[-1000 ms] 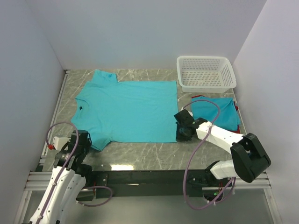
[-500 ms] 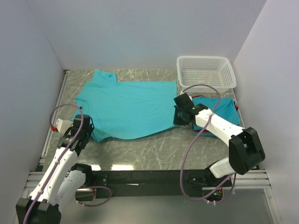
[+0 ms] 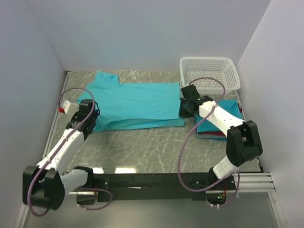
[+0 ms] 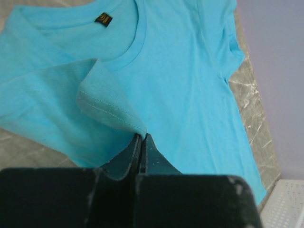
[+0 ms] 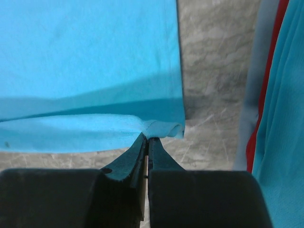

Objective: Fold and stack the t-shirts
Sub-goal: Fold the tshirt

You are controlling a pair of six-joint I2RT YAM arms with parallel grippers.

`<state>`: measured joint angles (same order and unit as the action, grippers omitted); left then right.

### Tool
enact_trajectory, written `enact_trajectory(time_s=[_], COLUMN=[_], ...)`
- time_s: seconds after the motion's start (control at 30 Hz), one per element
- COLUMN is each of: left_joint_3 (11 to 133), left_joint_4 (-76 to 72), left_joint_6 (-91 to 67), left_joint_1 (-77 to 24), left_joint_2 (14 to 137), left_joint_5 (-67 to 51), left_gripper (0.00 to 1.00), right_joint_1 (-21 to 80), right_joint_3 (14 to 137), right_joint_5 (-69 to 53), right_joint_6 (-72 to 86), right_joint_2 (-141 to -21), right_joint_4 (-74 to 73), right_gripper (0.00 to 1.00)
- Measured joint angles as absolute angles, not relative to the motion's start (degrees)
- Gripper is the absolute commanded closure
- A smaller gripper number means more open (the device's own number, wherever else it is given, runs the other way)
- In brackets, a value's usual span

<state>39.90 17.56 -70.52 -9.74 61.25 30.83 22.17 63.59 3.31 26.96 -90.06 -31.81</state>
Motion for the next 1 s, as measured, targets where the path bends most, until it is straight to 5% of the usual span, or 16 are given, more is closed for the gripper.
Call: enact_trajectory(time_s=[0.53,0.6,0.63,0.67,0.7,0.73,0.8,1.0], left_joint_3=[52.21,55.31,56.36,57.69,59.09,60.4,63.99,67.24], left_joint_4=[4.32,4.05,3.95,4.01,4.38,4.97,6.79,7.66], left_joint_6=[-58.19,-57.06,-56.49,-55.94,-55.51,-55.35,-54.54,-52.4], left_joint_1=[-4.95,-4.38,-4.1,-3.51,-2.79,-2.11,-0.82,-0.1], left_joint_2=[85.32,89.65,91.13,92.82,94.19,95.29,97.12,95.88], left_joint_5=[24.75,23.55,22.76,21.32,19.62,18.44,16.32,11.22], left_gripper=[0.95,0.8,0.7,0.57,0.52,0.5,0.36,0.29], right_joint_1=[18.37,17.96,17.72,17.52,17.34,17.21,17.08,17.65], right_joint_3=[74.87,76.95,78.32,79.7,80.77,81.47,81.71,78.96], right_joint_5=[0.8,1.06,1.32,2.02,2.66,3.27,3.66,2.61], right_joint_6=[23.88,23.68,23.57,23.27,23.16,23.05,21.8,20.43], right_joint_2=[-101.58,-103.59,-104.81,-106.06,-106.96,-107.35,-107.31,-103.11], right_joint_4=[-31.18,-31.29,-31.33,-31.33,-31.31,-31.31,-30.96,-28.75], right_gripper=[0.98,0.84,0.7,0.4,0.22,0.14,0.13,0.11])
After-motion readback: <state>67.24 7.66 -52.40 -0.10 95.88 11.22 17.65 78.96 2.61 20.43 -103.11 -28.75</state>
